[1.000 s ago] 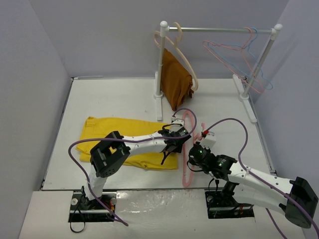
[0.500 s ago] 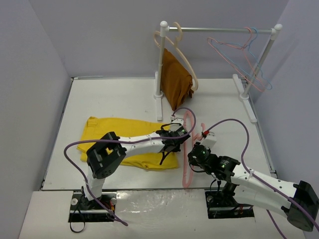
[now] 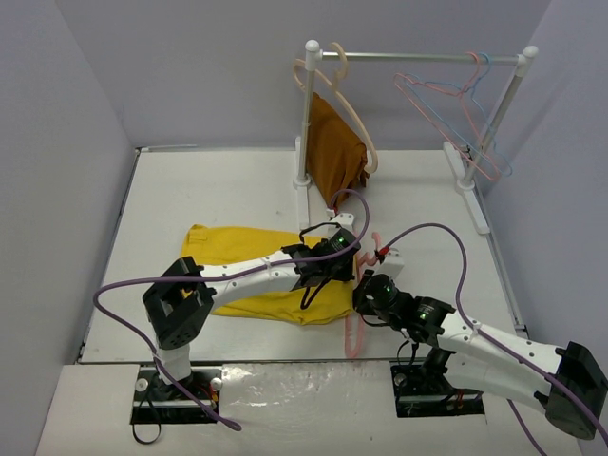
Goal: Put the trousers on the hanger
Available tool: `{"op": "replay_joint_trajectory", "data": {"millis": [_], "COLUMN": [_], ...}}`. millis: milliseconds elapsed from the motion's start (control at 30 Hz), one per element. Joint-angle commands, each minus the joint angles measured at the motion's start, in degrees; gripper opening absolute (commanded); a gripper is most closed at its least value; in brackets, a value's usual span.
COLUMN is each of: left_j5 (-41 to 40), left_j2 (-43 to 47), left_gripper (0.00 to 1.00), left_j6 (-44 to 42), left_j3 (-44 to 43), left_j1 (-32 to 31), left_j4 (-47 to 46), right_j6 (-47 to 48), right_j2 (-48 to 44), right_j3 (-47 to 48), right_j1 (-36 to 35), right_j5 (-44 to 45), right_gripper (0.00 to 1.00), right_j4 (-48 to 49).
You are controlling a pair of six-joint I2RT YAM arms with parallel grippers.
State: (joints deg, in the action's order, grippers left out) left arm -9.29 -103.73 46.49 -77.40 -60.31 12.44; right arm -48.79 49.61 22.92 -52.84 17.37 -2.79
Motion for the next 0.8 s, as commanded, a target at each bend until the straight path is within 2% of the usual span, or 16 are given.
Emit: {"op": "replay_joint_trajectory", "data": {"millis": [0,167,300,467,567,667,767], "left_j5": [-0.1,-1.4,-1.4,-5.5,-3.8,-2.6,-3.1], "left_j2": [0.7,-1.9,-3.2,-3.7,-2.2,0.0,4.5], "left_gripper": [0.00,0.00,0.00,0.00,0.01,0.13,0.36], "left_j6": [2.0,1.4,2.6,1.8,1.3,0.8,-0.3], "left_j3": [-2.1,-3.1,-1.4,-0.7,0.7,2.9,6.1], "left_j1": [-0.6,-0.5,-0.5,-0.4,-0.3,-0.4,-0.3], "left_j4": [-9.3,-10.2,-15.7,-18.2,-21.4,-23.5,-23.3], "right_j6": [2.4,2.4,2.3,2.5,2.6,2.4,2.5], "right_j2": [-1.2,-1.9,-2.5,-2.0,-1.7,-1.5,-1.3], "right_j3": [2.9,2.6,2.9,3.4,3.3,3.1,3.0], "right_j1": [0.0,0.0,0.1,0.0,0.1,0.1,0.2], "right_j5": [-0.8,-1.5,-2.3,-2.7,-2.4,-2.3,-2.0], "right_gripper": [0.00,0.00,0.00,0.00,0.00,0.00,0.00], "right_j4": [4.4,4.2,4.1,3.7,3.6,3.6,3.5]}}
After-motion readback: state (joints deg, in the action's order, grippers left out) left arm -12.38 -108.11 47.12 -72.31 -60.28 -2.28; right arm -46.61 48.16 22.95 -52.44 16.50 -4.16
